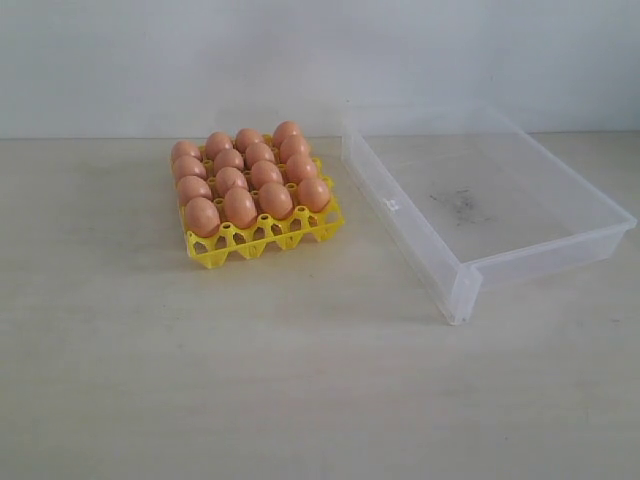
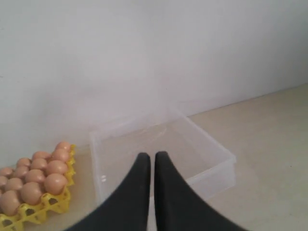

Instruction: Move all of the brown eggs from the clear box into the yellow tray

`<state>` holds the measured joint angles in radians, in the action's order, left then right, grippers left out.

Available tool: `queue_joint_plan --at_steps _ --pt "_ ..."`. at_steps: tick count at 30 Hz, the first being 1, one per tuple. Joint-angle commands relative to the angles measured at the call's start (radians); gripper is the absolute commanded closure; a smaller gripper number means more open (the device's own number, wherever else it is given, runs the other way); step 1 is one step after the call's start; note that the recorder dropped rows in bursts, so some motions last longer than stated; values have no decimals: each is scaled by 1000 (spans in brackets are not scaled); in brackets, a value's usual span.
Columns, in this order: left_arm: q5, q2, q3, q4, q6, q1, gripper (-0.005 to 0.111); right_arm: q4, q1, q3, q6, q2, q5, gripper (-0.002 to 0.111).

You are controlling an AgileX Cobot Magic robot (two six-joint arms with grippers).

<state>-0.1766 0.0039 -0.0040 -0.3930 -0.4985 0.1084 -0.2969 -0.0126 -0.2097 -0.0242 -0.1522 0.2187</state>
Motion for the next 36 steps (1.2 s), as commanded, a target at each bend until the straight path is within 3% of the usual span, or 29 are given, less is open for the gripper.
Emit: queue_joint_plan --at_steps 1,3,7,10,12,13,15,36 --pt "0 -4 4 -7 8 7 29 254 3 127 -296 2 -219 109" --pt "0 -4 4 -7 8 7 29 167 3 170 -288 2 -259 109" --pt "0 -4 4 -7 8 7 29 218 3 210 -514 1 -192 109" --pt "0 -4 4 -7 8 7 29 217 3 210 -520 1 -161 109" --pt "0 -4 4 -7 8 7 29 217 3 210 -520 1 22 109" --pt "0 -4 4 -7 8 7 29 214 3 210 -520 1 254 109" --pt "-1 -4 4 -7 8 7 29 212 3 187 -518 1 330 109" --pt "-1 -4 4 -7 8 7 29 212 3 185 -518 1 308 109"
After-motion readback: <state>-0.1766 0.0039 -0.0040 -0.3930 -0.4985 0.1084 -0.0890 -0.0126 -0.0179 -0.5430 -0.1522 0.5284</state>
